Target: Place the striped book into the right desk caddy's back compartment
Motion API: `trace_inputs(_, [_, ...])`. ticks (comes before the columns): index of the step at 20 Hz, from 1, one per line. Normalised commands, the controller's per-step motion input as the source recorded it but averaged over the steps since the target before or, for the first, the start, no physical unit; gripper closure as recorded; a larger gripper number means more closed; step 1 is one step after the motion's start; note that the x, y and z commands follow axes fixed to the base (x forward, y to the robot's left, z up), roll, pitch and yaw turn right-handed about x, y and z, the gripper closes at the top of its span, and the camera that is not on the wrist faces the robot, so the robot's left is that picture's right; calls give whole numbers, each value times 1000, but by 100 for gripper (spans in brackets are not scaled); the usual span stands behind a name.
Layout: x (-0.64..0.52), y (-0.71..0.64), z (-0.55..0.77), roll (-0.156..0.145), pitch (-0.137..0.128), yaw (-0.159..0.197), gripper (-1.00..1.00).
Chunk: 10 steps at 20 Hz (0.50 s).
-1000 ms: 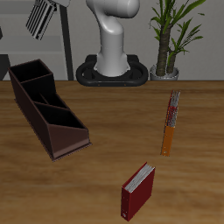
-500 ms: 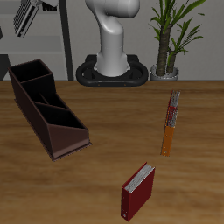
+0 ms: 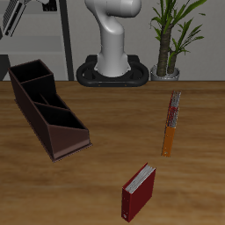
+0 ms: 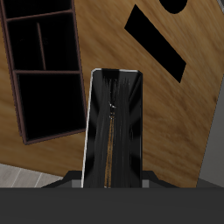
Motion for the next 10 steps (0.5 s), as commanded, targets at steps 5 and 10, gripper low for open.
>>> trace_inputs(5, [335,239,138,55,-25,30,100])
trace_inputs(10, [239,313,39,59,-8,33,100])
